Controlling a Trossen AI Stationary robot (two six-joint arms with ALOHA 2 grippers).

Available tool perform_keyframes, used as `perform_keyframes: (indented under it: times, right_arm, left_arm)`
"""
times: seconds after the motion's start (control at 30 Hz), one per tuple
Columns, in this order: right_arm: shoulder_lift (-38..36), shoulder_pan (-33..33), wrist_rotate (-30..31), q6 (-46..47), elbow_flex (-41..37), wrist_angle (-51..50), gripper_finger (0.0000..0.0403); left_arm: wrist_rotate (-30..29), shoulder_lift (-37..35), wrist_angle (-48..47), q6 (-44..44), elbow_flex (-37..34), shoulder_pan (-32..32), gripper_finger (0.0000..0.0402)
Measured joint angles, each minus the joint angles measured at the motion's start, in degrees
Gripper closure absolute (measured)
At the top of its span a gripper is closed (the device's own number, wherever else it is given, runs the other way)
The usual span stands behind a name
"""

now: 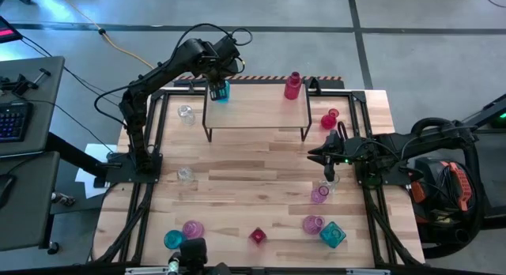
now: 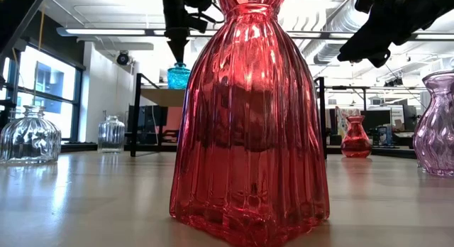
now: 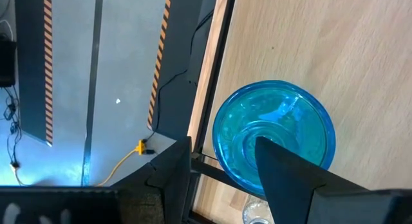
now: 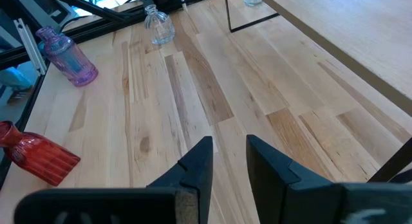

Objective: Sort vases onto shelf
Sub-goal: Put the top left blue vase on the shelf, then put the top left transparent vase on the shelf

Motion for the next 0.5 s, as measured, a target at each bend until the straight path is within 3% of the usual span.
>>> perform_keyframes:
  times: [0.5]
  right_arm:
    - [0.0,0.0,0.0,0.0,0.0,0.0,0.0329]
  left_arm:
    - [-0.6,-0.6,0.4,-0.6,2.1,0.0,0.0241]
